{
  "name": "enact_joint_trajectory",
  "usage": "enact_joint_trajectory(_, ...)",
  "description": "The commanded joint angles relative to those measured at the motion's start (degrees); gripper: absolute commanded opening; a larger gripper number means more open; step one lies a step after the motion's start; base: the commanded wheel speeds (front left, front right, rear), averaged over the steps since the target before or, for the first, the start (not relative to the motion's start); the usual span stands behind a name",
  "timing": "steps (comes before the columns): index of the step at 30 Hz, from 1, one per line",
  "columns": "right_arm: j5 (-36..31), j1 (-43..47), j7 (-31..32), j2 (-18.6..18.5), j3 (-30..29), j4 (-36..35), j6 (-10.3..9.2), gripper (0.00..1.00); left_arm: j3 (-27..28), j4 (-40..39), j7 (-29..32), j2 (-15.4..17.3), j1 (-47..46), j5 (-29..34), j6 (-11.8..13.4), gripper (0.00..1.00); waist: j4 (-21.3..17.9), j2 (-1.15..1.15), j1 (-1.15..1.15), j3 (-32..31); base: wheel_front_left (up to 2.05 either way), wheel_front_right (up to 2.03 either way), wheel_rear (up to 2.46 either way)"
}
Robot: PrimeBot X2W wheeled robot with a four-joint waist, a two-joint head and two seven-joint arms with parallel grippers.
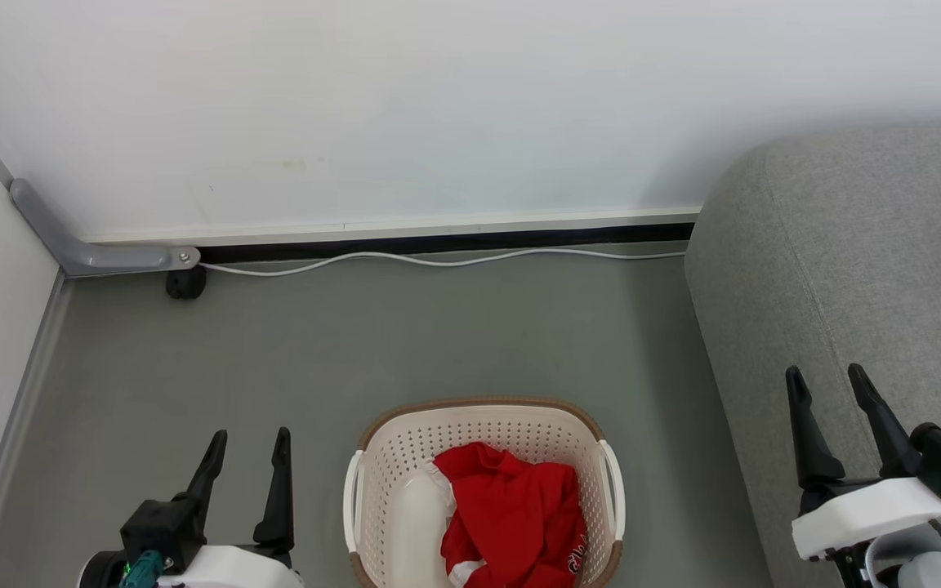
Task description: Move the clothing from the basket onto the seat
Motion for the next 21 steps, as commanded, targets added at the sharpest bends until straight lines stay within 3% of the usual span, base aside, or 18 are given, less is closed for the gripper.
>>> enact_joint_trajectory(1, 0.10, -0.90, -0.34, -0.55, 0.91, -1.53, 0.17, 1.00, 1.64, -1.63, -0.60, 0.39, -1.13, -0.03, -0.01, 1.00, -0.11, 0.00, 0.01, 0.33, 0.00, 0.00, 0.00)
enact_joint_trajectory(11, 0.77, -3.08, -0.34, -1.11, 0.90, -3.34, 0.17, 1.00, -4.01, 1.23, -0.60, 0.39, -3.32, -2.21, -0.13, 1.00, -0.40, 0.00, 0.01, 4.03, 0.00, 0.00, 0.00)
enact_joint_trajectory(21, 2.91, -12.09, -0.34, -3.36, 3.02, -7.90, 0.17, 1.00, -17.31, 8.23, -0.60, 0.39, -11.06, -7.36, 1.37, 1.00, -1.25, 0.00, 0.01, 15.29, 0.00, 0.00, 0.00)
